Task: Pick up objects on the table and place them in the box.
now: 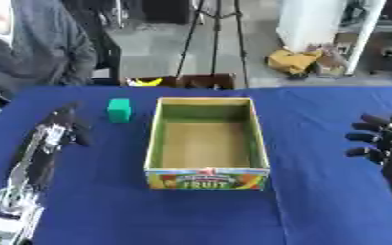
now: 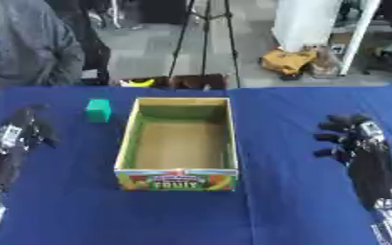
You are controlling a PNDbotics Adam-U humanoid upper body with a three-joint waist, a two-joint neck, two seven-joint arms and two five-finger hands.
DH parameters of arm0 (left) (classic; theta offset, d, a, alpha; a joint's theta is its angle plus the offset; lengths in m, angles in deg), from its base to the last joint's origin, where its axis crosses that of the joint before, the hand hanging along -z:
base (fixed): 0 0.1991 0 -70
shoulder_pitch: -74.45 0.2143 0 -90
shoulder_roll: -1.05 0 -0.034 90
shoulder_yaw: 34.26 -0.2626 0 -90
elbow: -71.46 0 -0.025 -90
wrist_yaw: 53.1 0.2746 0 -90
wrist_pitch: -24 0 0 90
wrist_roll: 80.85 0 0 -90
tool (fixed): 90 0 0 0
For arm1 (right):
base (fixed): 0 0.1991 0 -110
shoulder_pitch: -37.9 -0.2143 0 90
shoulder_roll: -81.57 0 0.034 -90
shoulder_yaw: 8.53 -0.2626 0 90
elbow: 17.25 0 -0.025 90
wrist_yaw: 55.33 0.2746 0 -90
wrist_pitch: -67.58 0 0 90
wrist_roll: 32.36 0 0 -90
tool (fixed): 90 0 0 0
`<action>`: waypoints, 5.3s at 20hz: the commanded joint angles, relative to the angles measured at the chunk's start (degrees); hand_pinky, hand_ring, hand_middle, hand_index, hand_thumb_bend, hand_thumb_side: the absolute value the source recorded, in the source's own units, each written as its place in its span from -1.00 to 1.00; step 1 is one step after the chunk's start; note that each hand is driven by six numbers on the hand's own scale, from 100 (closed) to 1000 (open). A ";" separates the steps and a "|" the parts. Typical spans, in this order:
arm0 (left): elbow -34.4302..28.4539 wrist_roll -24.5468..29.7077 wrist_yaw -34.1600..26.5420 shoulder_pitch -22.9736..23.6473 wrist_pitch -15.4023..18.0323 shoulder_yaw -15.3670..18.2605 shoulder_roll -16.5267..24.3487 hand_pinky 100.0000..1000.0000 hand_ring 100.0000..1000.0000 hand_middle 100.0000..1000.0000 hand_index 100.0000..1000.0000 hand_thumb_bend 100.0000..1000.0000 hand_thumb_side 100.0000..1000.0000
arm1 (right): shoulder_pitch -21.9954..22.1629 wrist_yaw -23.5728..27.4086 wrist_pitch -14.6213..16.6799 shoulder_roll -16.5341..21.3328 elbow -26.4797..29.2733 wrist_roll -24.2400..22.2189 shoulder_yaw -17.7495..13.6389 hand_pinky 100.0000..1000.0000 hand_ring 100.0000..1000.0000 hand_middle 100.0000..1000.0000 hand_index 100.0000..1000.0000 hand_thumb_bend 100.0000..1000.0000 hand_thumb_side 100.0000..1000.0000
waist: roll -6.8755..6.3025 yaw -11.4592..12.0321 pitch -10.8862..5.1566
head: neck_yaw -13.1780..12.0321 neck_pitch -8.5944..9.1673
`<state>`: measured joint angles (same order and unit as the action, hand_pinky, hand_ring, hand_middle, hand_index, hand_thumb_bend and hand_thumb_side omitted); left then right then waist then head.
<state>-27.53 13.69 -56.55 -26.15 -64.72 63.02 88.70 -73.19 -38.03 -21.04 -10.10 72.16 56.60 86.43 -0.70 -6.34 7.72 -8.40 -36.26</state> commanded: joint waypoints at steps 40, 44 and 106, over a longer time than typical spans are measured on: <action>29.06 8.27 24.39 -28.14 -15.82 -12.70 31.89 0.54 0.64 0.64 0.72 0.51 0.07 | -1.62 -0.37 -0.59 2.22 0.72 -2.34 2.03 0.05 0.39 0.37 0.65 -1.00 1.00 | -2.86 -5.40 0.19 | -0.64 -0.60; 34.95 4.78 28.01 -29.48 -13.60 -12.77 31.01 0.55 0.67 0.68 0.74 0.53 0.06 | -1.96 -0.47 -0.62 2.49 0.71 -2.60 2.19 0.05 0.39 0.37 0.65 -1.00 1.00 | -3.27 -6.26 0.68 | -0.87 0.28; 58.58 -19.32 53.58 -38.44 -4.15 -2.46 19.99 0.16 0.26 0.36 0.59 0.29 -0.14 | -3.05 -0.97 -0.57 3.72 1.33 -2.68 1.38 0.04 0.39 0.36 0.64 -1.00 1.00 | -5.13 -11.34 8.01 | -1.17 6.93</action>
<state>31.78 -4.88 -2.11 -63.42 -68.58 59.85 106.89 -75.33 -38.67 -21.72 -7.92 72.18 53.89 88.35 -6.08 -17.65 16.67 -9.63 -30.10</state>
